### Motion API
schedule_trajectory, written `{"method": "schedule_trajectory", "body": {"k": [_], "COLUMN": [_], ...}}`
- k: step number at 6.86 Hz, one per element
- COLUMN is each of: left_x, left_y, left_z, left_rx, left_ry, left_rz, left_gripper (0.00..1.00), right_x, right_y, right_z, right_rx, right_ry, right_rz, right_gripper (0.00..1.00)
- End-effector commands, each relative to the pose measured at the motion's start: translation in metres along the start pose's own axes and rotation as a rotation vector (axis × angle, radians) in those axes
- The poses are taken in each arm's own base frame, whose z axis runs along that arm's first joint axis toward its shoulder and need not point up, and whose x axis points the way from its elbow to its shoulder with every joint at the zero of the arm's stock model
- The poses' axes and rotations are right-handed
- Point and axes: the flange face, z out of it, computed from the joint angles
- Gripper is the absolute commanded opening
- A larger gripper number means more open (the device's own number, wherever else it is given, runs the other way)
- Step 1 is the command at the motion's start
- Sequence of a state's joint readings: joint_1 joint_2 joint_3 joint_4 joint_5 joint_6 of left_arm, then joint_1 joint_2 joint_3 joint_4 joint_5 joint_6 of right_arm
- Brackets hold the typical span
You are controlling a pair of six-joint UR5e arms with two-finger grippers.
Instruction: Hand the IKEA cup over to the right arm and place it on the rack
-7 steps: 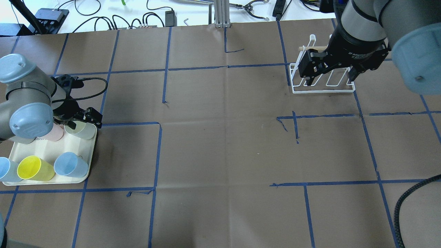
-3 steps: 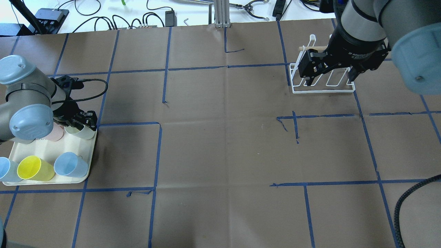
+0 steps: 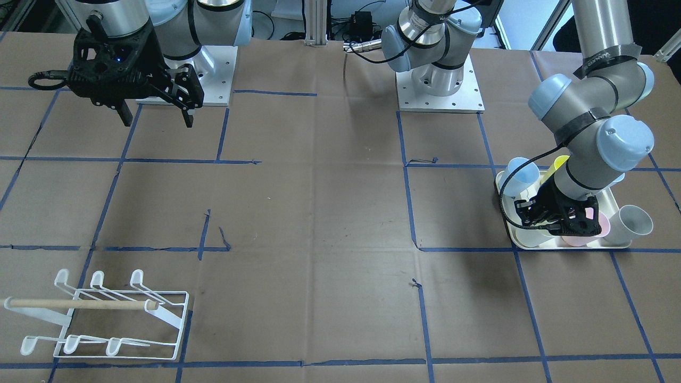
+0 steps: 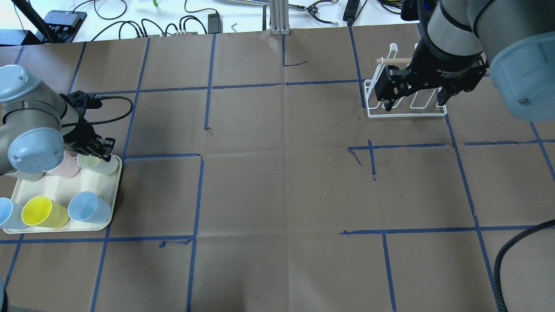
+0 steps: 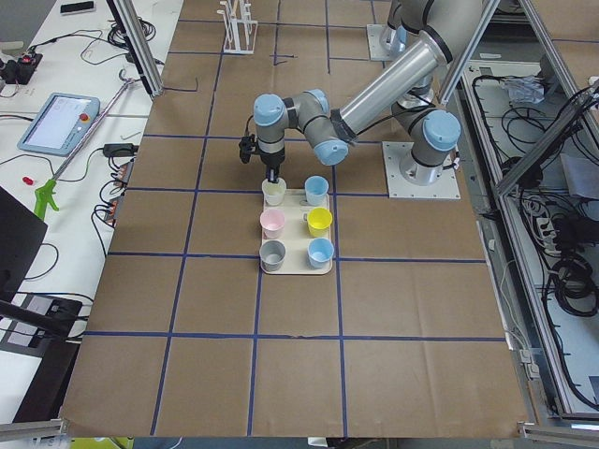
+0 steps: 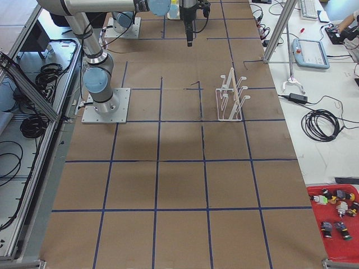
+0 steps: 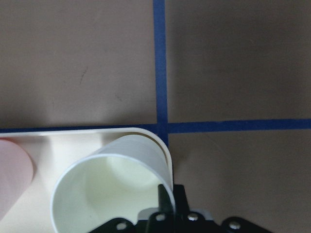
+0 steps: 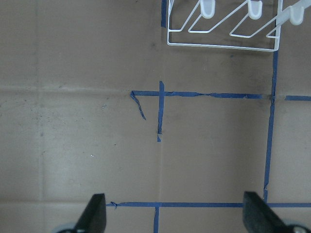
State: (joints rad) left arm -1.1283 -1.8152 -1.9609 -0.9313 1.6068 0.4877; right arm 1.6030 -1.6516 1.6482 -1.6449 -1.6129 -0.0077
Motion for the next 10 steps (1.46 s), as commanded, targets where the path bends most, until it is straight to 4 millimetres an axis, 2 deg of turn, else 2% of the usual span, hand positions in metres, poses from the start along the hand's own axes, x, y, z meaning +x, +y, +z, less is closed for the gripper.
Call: {"method": "schedule_trajectory", "body": {"k": [1, 2, 4, 5, 6, 7, 8, 9, 10], "left_x": [-0.002, -0.002, 0.0, 0.025, 0.063, 0.091, 0.118, 0.152, 0.174], "left_y": [0.002, 0.002, -0.013, -0.027, -0.043, -0.052, -0.055, -0.054, -0.057], "left_z": [-0.033, -0.063, -0.131, -0.161, -0.192, -0.212, -0.224, -0.236, -0.246], "left_rx": [-0.001, -0.002, 0.038, 0.071, 0.117, 0.154, 0.186, 0.263, 0.376], "left_ry": [-0.023, -0.023, -0.04, -0.047, -0.067, -0.08, -0.07, 0.044, 0.207], "left_rz": [0.006, 0.008, 0.032, 0.086, 0.157, 0.21, 0.255, 0.302, 0.333], "left_gripper": [0.0, 0.0, 0.0, 0.0, 0.0, 0.0, 0.0, 0.0, 0.0], "right_x": [0.0, 0.0, 0.0, -0.001, -0.003, -0.008, -0.016, -0.023, -0.03], "right_y": [0.0, 0.0, -0.002, -0.008, -0.021, -0.03, -0.032, -0.032, -0.029], "right_z": [0.0, 0.001, -0.002, -0.001, -0.005, -0.001, 0.001, 0.003, 0.008], "right_rx": [-0.001, -0.001, 0.024, 0.056, 0.15, 0.205, 0.25, 0.277, 0.308], "right_ry": [-0.001, -0.001, -0.004, -0.016, -0.025, -0.085, -0.174, -0.272, -0.342], "right_rz": [0.0, 0.0, 0.013, 0.017, 0.03, 0.081, 0.18, 0.277, 0.331], "right_gripper": [1.0, 1.0, 1.0, 1.0, 1.0, 1.0, 1.0, 1.0, 1.0]}}
